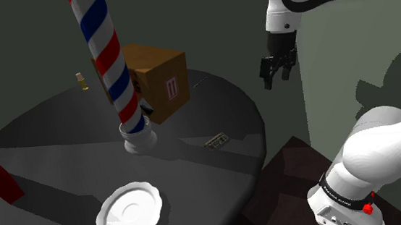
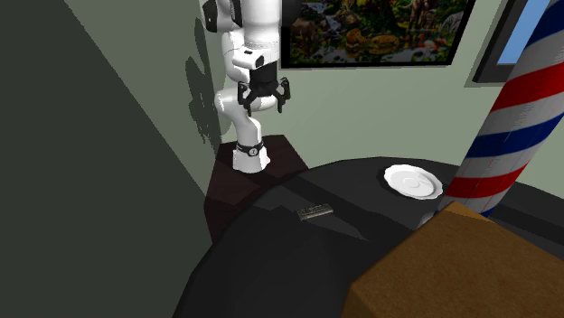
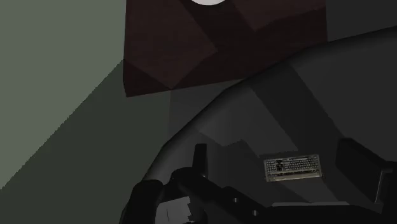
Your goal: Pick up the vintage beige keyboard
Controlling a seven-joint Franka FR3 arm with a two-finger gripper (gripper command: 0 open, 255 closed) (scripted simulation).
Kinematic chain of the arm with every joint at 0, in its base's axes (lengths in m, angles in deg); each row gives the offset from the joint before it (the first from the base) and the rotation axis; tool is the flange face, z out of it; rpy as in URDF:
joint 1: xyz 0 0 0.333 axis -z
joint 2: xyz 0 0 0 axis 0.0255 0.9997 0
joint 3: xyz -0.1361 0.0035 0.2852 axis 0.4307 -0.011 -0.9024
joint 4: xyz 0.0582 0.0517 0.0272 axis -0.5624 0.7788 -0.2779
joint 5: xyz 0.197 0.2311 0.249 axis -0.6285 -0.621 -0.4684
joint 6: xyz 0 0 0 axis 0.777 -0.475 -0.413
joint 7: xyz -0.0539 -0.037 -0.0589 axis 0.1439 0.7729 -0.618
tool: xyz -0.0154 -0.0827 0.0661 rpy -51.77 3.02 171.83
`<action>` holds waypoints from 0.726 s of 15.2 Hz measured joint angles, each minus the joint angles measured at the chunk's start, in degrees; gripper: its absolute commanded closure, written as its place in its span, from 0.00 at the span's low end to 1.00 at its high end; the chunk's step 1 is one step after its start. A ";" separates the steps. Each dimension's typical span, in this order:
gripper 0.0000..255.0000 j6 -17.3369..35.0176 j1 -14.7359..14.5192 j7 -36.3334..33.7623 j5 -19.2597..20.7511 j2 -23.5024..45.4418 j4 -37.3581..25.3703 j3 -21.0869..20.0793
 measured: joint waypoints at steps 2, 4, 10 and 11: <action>0.00 0.75 0.19 -1.46 -0.67 0.07 0.63 -0.59; 0.00 3.70 1.03 -6.31 -2.63 0.62 2.81 -2.16; 0.00 15.55 3.31 -24.12 -10.15 3.88 9.56 -8.75; 0.00 18.00 3.64 -27.10 -11.43 4.71 10.75 -9.93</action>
